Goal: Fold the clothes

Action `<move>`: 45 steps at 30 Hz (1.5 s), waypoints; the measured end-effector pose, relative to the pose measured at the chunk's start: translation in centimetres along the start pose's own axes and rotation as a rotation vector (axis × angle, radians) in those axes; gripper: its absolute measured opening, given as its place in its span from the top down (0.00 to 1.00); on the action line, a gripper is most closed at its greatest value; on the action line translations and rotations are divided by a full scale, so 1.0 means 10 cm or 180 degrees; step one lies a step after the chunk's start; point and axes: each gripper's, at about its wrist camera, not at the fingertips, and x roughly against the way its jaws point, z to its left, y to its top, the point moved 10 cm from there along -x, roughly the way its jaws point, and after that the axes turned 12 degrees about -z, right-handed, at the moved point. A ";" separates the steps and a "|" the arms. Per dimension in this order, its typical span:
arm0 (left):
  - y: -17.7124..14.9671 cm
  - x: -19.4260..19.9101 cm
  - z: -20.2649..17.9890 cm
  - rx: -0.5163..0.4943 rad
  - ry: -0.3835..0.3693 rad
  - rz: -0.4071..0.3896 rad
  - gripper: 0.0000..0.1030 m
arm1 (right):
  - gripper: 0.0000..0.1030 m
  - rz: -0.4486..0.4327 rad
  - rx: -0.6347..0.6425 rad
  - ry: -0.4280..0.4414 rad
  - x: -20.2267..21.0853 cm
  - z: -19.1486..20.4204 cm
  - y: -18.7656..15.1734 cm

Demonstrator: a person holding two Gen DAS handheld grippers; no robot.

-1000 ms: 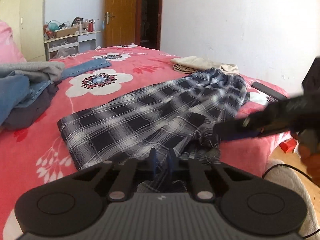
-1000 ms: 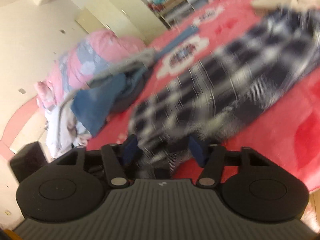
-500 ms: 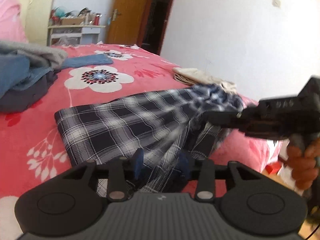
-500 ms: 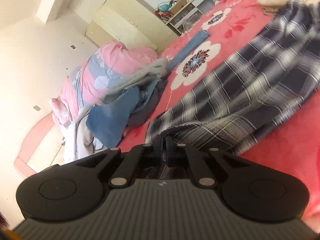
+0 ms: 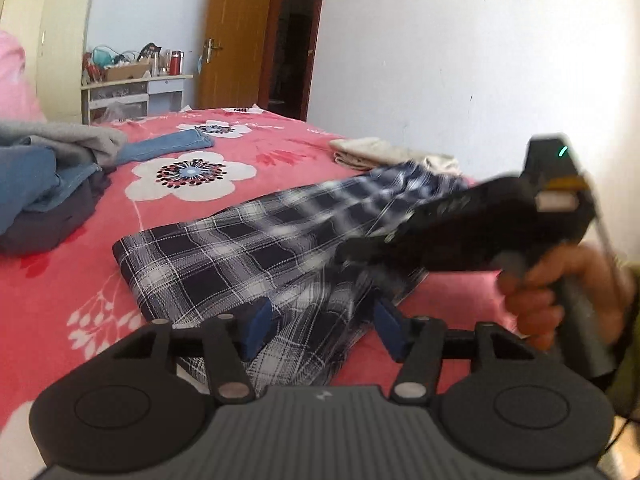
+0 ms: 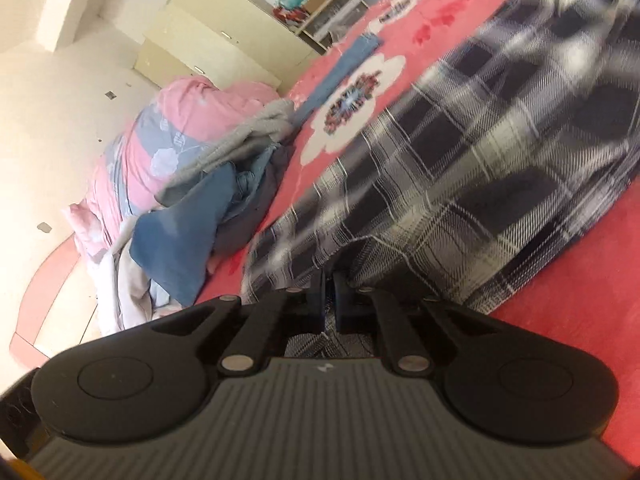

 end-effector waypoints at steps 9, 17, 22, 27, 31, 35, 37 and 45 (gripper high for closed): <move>-0.07 -0.03 0.26 0.0671 -0.0093 0.0049 0.94 | 0.95 -0.0363 0.0351 0.0190 0.46 0.16 0.22; -0.21 -0.10 0.50 0.1307 -0.0089 0.0245 0.96 | 0.95 -0.0023 0.0808 0.0194 0.06 0.30 -0.01; -0.08 0.05 0.56 0.0917 0.0256 0.0049 0.93 | 1.00 0.0150 0.0628 -0.0054 -0.20 -0.04 -0.17; 0.27 0.18 0.26 0.0586 0.0019 -0.0393 0.88 | 1.00 0.0109 0.0612 -0.0042 -0.16 -0.05 -0.17; 0.04 -0.09 0.06 0.0449 -0.0040 -0.0081 0.87 | 0.99 0.0045 0.0624 -0.0046 -0.12 0.00 -0.17; -0.20 -0.23 0.19 0.0746 0.0036 0.0118 0.87 | 0.96 -0.0158 0.0505 0.0077 0.06 -0.02 0.03; -0.24 -0.24 0.25 0.0866 0.0038 0.0151 0.89 | 0.99 -0.0240 0.0318 -0.0085 0.11 -0.31 0.18; -0.25 -0.23 0.31 0.0997 0.0055 0.0175 0.90 | 0.95 -0.0900 -0.0699 -0.0269 0.47 -1.16 0.75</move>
